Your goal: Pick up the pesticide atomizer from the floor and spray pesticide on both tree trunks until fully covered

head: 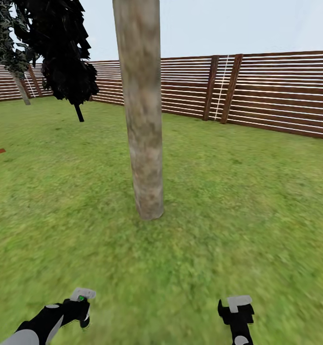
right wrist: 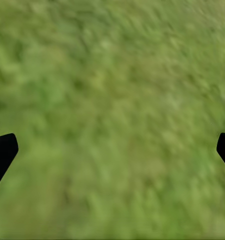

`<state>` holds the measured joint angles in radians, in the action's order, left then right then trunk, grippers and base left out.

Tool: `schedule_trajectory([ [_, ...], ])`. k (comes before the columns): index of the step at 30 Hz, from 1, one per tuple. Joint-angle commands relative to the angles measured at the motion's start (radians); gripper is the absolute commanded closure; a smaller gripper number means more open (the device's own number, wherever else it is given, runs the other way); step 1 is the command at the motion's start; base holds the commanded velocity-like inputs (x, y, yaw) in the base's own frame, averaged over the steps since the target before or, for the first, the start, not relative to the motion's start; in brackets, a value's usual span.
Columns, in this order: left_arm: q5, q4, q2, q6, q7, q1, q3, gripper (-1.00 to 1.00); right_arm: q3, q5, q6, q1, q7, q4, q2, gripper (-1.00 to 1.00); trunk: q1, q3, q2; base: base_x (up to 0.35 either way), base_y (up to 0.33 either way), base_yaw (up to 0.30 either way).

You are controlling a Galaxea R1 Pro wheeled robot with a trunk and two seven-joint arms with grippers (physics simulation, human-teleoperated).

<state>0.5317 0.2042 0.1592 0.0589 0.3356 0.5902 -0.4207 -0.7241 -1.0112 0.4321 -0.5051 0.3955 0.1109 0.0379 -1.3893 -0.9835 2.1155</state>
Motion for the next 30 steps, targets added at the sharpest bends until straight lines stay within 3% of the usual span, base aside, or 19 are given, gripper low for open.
schedule_trajectory([
  [1, 0.003, 0.001, -0.001, 0.014, -0.02, 0.0, -0.009, 1.0, -0.007, -0.011, 0.002, 0.001, 0.004, 0.0, 0.0, -1.0, 0.0, -0.001, 0.0, 0.299, 0.0, 0.0],
  [4, 0.002, 0.0, -0.004, 0.055, -0.057, 0.0, -0.008, 1.0, -0.006, -0.01, 0.002, 0.003, 0.005, -0.001, 0.001, -1.0, 0.0, -0.001, 0.0, 0.324, -0.047, -0.092],
  [10, 0.006, 0.001, -0.023, 0.094, -0.067, 0.006, -0.002, 1.0, -0.006, -0.009, 0.002, 0.004, 0.005, -0.002, 0.002, -1.0, 0.0, -0.001, 0.0, 0.335, -0.084, -0.277],
  [14, 0.006, 0.003, -0.024, 0.177, -0.067, 0.013, -0.001, 1.0, -0.006, -0.009, 0.002, 0.004, 0.003, -0.03, 0.002, -1.0, 0.0, -0.001, 0.0, 0.337, -0.011, -0.243],
  [21, 0.007, 0.003, -0.029, 0.188, -0.068, 0.014, -0.001, 1.0, -0.008, -0.008, 0.002, 0.004, 0.003, -0.033, 0.001, -1.0, 0.0, -0.001, 0.0, 0.334, -0.022, -0.227],
  [30, 0.007, 0.004, -0.029, 0.187, -0.07, 0.015, -0.001, 1.0, -0.008, -0.007, 0.002, 0.004, 0.004, -0.033, 0.002, -1.0, 0.0, -0.001, 0.0, 0.256, -0.18, -0.298],
])
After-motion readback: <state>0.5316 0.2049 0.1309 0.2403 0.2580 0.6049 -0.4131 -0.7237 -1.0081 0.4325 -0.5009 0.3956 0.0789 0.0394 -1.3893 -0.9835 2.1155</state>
